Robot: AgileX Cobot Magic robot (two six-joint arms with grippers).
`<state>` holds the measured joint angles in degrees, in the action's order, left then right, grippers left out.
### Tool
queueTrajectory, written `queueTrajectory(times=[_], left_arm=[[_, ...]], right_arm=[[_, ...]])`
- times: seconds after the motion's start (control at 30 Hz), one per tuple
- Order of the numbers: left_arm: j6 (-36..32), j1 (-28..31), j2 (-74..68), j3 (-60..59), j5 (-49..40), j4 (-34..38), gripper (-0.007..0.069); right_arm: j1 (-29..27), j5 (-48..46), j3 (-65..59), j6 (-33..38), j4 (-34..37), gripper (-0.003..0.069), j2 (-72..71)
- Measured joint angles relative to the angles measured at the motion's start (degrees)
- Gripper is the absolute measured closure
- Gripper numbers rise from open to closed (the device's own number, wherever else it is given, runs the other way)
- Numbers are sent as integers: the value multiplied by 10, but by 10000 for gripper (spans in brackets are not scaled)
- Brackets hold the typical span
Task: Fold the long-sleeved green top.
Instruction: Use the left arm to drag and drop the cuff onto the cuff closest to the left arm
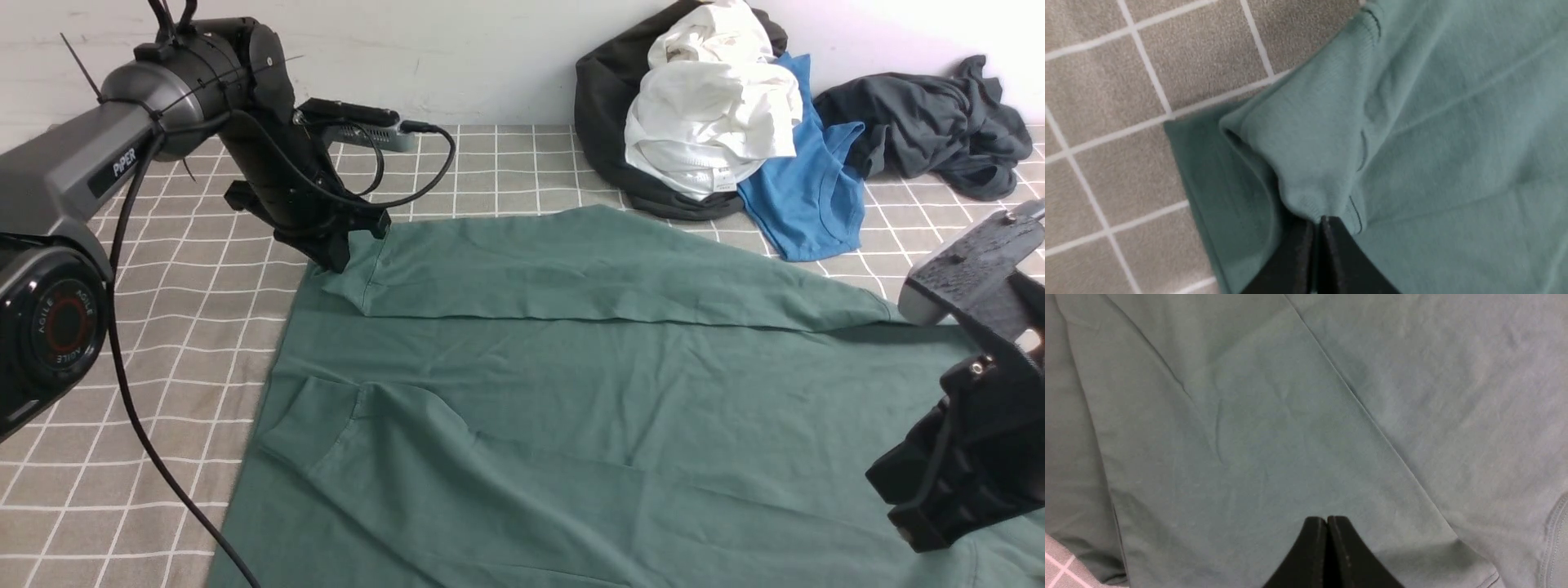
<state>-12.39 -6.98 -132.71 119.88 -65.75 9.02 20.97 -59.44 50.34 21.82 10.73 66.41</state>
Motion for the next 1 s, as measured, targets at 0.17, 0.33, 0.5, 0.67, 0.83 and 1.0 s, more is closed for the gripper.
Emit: queueTrajectory(times=[0.17,0.33,0.5,0.67,0.83,1.0], left_arm=[[-1,0,46,-7,-21,0,629],[15,0,146,-80,-38,4,629],[31,0,311,-263,-20,14,629],[34,0,452,-461,41,31,629],[34,0,571,-678,145,35,627],[18,0,588,-767,175,23,553]], right_arm=[[0,-2,0,0,0,673,0],[0,-14,0,0,0,673,-1],[0,-32,5,-3,1,673,-14],[4,-47,13,-7,4,673,-38],[47,-75,14,-11,4,673,-48],[107,-107,14,-4,4,673,-48]])
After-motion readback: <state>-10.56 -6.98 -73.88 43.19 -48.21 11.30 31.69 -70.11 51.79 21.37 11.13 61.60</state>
